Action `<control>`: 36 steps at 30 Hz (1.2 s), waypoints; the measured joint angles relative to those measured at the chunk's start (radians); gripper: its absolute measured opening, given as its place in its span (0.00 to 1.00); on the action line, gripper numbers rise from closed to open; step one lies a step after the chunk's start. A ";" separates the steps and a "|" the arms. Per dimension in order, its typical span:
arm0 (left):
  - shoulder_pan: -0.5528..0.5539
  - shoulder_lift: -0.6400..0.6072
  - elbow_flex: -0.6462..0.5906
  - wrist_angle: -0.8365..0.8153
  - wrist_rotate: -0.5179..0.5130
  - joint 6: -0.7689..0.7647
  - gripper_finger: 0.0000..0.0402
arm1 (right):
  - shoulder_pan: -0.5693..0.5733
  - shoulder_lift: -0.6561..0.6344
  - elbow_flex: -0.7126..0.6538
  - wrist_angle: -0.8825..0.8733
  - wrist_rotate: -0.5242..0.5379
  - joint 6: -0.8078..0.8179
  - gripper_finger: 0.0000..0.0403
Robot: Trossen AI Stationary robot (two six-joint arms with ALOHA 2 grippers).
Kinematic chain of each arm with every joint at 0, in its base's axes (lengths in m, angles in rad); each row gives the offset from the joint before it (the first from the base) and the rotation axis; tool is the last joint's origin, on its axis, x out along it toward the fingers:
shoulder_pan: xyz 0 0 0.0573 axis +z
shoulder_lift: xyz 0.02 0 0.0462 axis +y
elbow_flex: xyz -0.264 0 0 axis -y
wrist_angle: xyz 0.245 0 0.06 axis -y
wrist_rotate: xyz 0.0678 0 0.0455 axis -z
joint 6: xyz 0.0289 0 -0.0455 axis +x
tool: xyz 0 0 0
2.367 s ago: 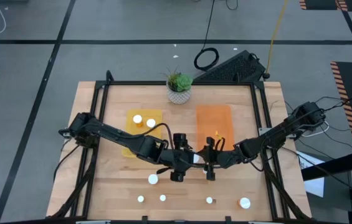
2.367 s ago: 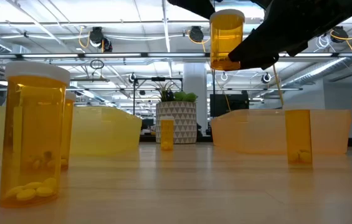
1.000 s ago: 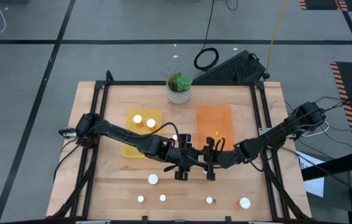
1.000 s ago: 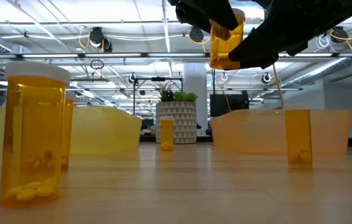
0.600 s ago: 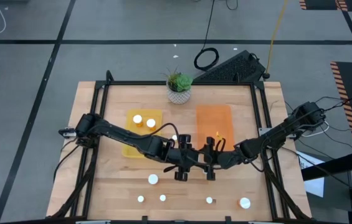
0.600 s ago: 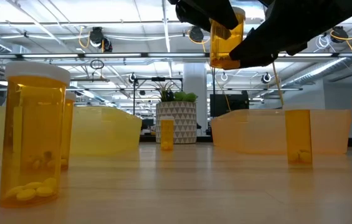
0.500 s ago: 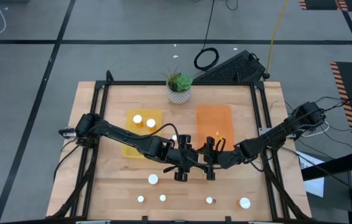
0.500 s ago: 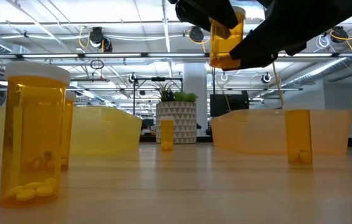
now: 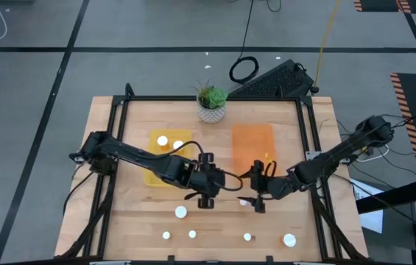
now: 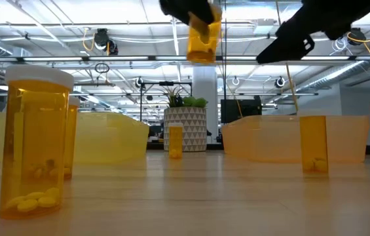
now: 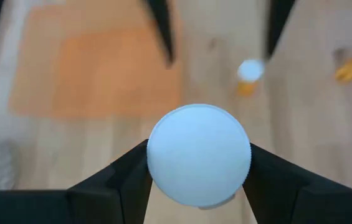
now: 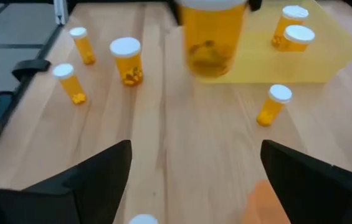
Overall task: Pick and place medicine bottles into bin by pill shape (circle, oval)
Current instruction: Put the large medicine bottle into the yellow bin
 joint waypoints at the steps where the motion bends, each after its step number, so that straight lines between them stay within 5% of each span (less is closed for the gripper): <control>1: 0.000 -0.006 0.000 -0.032 -0.018 -0.011 0.54 | 0.006 -0.011 0.000 -0.010 0.000 0.008 0.87; 10: 0.003 -0.098 -0.112 -0.129 -0.130 -0.119 0.54 | 0.051 -0.040 0.000 -0.023 0.000 0.009 0.87; 26: 0.102 -0.571 -0.733 0.017 -0.136 -0.330 0.54 | 0.048 -0.040 0.000 0.007 0.000 -0.034 0.87; 36: 0.174 -0.683 -0.963 0.110 -0.059 -0.407 0.54 | 0.029 -0.040 0.000 0.017 -0.002 -0.080 0.87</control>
